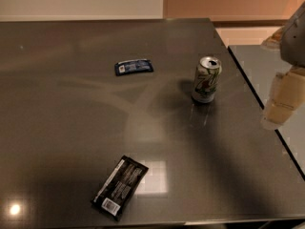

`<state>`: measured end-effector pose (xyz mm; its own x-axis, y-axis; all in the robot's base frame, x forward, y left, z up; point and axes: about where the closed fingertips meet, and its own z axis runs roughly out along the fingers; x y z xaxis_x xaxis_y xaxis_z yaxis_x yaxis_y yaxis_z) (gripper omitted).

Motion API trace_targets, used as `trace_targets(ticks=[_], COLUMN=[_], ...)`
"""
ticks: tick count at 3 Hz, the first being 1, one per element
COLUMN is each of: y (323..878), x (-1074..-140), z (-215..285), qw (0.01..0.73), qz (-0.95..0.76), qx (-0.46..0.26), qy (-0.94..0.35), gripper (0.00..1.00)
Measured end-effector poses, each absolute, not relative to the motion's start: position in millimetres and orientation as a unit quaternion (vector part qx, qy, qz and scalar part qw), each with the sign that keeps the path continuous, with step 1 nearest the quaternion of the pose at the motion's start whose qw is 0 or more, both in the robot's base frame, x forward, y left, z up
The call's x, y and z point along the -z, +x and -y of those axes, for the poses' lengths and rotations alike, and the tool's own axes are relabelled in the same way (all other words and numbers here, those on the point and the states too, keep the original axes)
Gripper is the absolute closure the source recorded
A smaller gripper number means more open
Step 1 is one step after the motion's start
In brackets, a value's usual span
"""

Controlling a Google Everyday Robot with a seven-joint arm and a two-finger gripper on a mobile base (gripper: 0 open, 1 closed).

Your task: Move 7up can near rxbar chocolate

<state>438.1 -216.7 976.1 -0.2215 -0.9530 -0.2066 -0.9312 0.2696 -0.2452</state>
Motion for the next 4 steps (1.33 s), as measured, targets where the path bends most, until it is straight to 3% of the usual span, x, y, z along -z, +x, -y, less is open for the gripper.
trace_targets(ticks=[2,4], y=[451,520], x=[-976,-972], z=[215,209], qw=[0.164,0.200], qz=[-0.782,-0.776], qx=[0.029,0.019], qy=[-0.601,-0.598], gripper=[0.00,0.00])
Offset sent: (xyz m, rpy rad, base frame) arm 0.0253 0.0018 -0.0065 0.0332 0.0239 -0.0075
